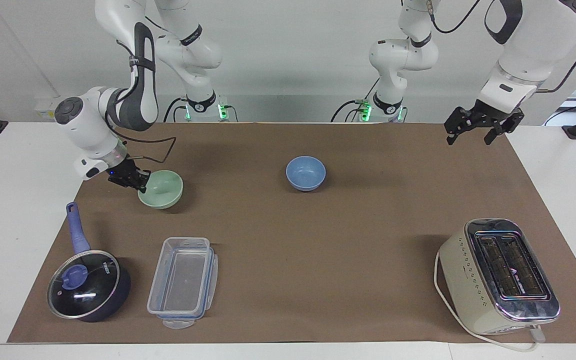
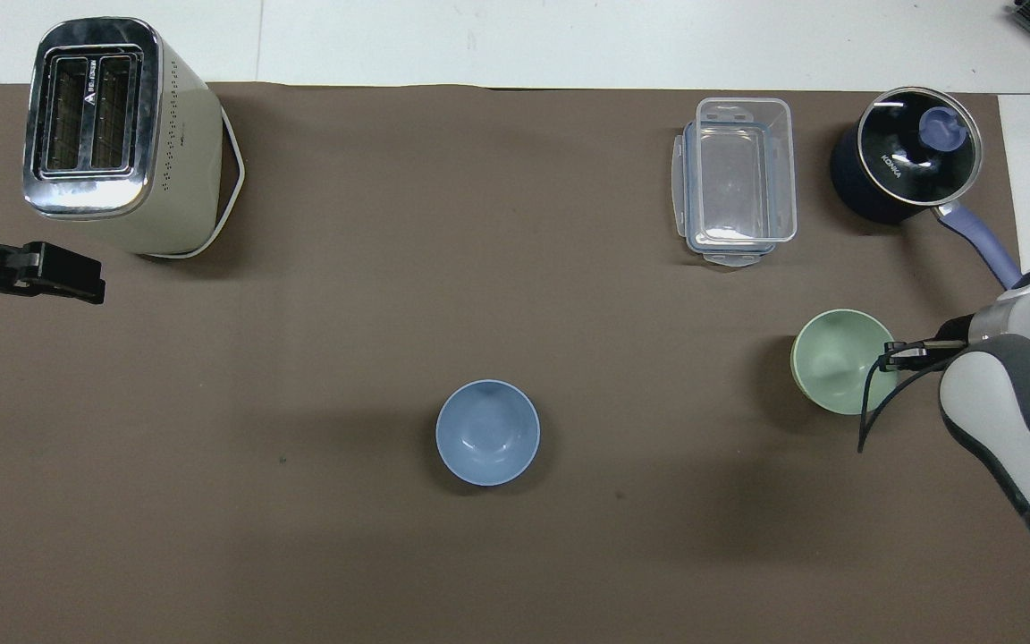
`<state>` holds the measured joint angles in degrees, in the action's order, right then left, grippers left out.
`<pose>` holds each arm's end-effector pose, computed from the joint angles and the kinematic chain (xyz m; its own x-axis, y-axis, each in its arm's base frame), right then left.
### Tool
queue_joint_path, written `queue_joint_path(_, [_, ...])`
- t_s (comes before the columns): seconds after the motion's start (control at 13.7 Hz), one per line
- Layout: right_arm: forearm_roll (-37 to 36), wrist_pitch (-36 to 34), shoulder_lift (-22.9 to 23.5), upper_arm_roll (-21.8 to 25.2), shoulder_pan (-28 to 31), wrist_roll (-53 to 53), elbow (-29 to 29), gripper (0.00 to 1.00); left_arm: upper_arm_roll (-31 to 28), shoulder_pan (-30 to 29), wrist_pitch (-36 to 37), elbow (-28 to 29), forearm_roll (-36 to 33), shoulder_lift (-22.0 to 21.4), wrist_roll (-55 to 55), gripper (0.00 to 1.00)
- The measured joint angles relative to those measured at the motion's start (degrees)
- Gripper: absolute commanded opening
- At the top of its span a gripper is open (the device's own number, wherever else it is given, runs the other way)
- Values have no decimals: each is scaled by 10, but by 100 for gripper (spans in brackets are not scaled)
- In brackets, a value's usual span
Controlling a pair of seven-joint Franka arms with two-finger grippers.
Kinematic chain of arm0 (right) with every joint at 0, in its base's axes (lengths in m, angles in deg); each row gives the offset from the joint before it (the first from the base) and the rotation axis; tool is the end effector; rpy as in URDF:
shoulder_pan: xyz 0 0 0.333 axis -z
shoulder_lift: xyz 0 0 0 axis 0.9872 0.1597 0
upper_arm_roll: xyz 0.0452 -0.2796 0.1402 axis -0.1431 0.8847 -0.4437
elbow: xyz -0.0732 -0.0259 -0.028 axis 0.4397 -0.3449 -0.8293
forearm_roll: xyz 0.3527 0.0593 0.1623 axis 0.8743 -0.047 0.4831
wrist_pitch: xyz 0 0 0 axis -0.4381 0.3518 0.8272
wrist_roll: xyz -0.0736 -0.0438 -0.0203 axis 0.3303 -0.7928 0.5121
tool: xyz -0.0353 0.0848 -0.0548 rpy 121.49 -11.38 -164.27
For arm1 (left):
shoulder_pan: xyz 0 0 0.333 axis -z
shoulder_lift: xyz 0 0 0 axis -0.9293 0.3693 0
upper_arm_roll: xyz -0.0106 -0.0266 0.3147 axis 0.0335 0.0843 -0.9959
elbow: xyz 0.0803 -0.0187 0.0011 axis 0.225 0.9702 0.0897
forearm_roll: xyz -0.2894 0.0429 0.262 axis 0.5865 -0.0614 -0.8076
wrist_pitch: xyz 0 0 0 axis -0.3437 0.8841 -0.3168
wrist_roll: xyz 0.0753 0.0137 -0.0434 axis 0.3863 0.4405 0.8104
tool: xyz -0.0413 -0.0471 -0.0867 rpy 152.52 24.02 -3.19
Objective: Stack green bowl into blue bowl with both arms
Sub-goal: 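Carry the green bowl with the right gripper over the blue bowl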
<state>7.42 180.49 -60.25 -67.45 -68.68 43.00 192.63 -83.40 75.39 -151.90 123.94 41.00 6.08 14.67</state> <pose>0.5242 -0.1109 0.3584 0.9987 -0.0422 -0.0300 -0.0451 -0.9934 -0.1057 0.5553 -0.0490 0.6235 0.9979 -0.0640 -0.0140 -0.0640 -0.9979 -0.0050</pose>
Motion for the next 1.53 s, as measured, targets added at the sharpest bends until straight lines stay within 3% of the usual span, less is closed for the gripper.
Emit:
queue_joint_path(0.51, [47, -60, -50, -9, -64, -24, -3, 0, 0, 0, 0, 0, 0, 0, 0, 100])
queue_joint_path(0.87, [51, -70, -82, -13, -188, -165, -4, 0, 0, 0, 0, 0, 0, 0, 0, 100])
queue_joint_path(1.24, [50, -42, -82, -15, -307, -315, -12, 0, 0, 0, 0, 0, 0, 0, 0, 100])
queue_joint_path(1.53, [41, -31, -48, -15, -381, -420, -42, 0, 0, 0, 0, 0, 0, 0, 0, 100])
